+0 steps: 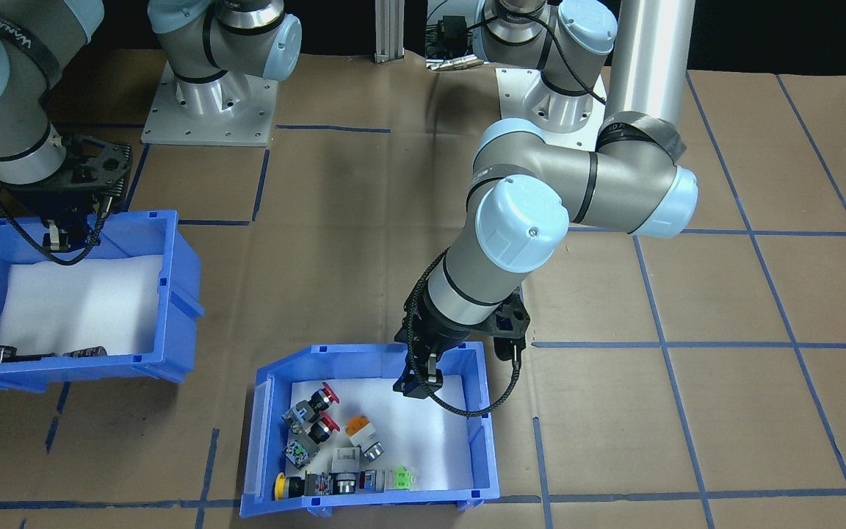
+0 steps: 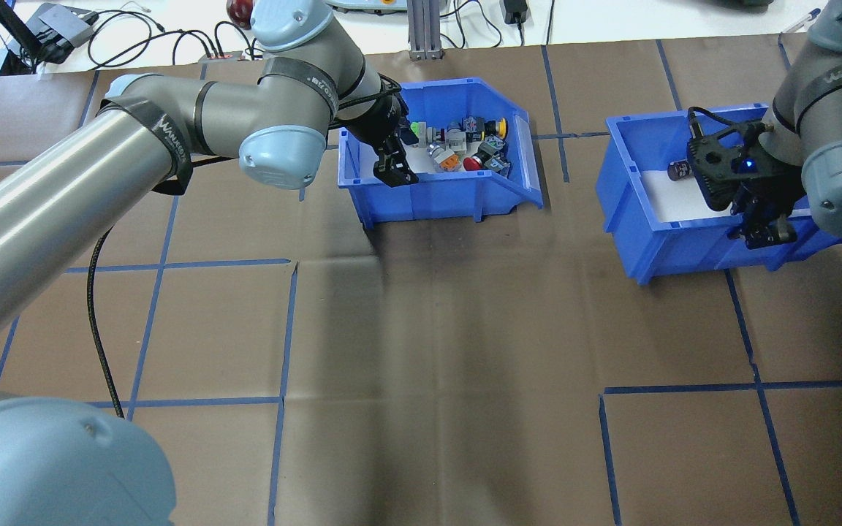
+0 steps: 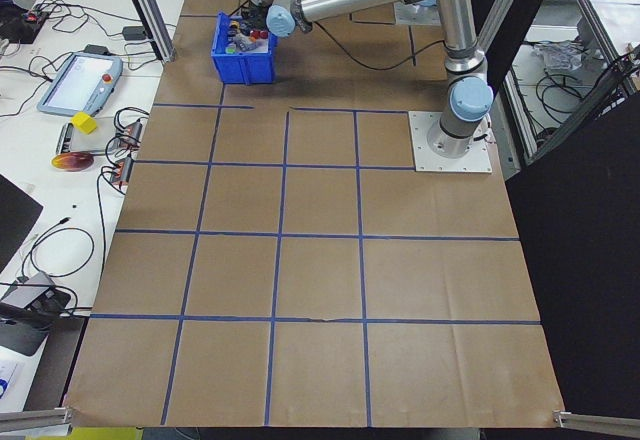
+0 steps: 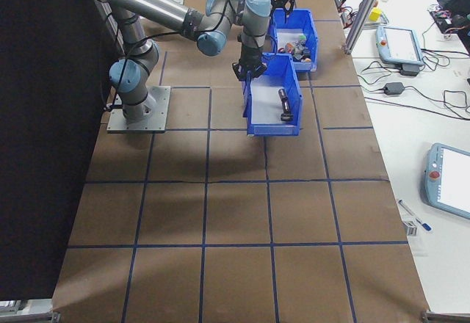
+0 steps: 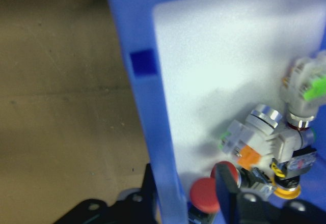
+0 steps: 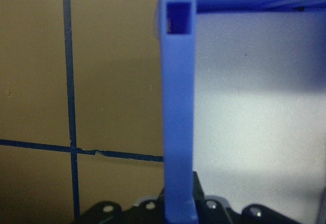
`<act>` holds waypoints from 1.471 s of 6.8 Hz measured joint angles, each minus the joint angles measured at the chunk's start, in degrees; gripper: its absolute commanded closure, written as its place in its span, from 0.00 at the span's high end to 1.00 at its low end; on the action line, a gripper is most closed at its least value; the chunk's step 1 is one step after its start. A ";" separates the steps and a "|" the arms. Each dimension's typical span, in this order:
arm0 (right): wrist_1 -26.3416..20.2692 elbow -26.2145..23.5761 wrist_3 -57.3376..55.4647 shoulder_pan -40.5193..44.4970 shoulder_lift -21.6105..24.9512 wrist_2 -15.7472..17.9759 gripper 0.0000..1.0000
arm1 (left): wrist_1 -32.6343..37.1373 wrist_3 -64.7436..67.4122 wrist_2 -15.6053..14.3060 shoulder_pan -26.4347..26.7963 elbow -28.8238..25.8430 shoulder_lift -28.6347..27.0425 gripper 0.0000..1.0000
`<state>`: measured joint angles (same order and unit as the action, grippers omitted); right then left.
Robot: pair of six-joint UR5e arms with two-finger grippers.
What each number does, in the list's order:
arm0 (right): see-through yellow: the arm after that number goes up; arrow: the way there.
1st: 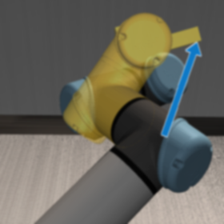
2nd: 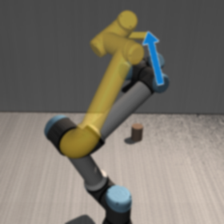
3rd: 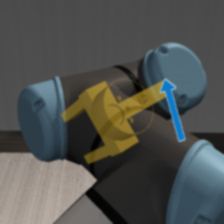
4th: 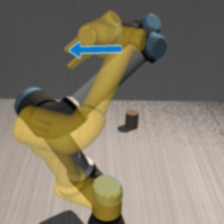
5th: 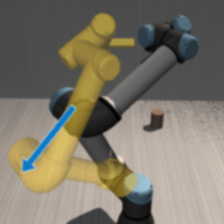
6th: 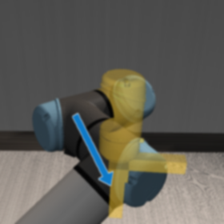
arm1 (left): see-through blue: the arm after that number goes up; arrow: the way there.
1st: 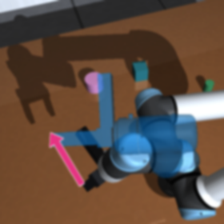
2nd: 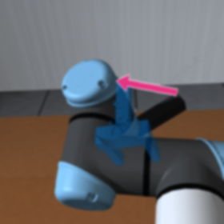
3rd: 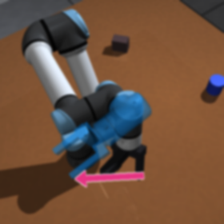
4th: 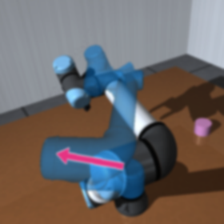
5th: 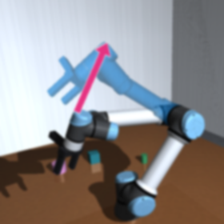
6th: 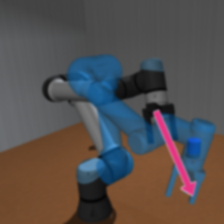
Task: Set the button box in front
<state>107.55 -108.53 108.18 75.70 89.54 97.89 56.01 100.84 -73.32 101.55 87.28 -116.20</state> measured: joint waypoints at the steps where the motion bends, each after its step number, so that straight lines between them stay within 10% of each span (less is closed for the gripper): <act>1: -0.12 -0.37 -0.89 0.08 0.44 0.01 0.06 | 2.12 -0.40 -0.92 -0.09 0.66 2.61 0.96; 6: 0.02 -13.49 -7.41 3.11 12.27 -0.15 0.07 | 36.21 -47.08 -9.54 -6.18 1.31 26.49 0.99; 10: 1.59 -16.64 -28.12 23.72 14.80 -0.13 0.07 | 43.33 -90.50 -13.14 -8.66 4.08 38.24 0.99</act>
<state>109.14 -125.17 80.06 99.42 104.34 97.75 99.34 10.34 -86.46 92.90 91.36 -77.96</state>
